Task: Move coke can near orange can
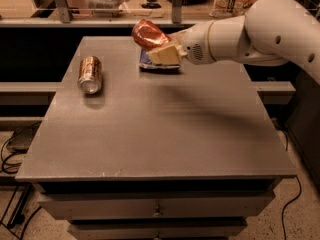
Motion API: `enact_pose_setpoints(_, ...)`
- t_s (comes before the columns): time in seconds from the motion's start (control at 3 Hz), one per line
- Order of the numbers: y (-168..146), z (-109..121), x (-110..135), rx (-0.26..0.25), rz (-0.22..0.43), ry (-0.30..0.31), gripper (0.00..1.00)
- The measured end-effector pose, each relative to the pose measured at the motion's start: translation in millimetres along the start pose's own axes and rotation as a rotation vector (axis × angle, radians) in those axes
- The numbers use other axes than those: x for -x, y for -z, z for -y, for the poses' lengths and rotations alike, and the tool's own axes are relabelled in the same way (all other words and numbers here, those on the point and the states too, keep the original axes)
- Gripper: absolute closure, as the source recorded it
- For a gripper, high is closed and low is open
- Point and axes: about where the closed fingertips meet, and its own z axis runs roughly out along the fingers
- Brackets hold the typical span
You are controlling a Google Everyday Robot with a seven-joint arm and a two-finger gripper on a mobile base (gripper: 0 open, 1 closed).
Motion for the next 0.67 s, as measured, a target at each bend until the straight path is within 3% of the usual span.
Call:
enact_pose_setpoints(0.33,-38,-31,17,0.075,0.003,0.042,0.83)
enact_pose_setpoints(0.67,-79,-57,15,0.127,-0.048,0.059,0.52)
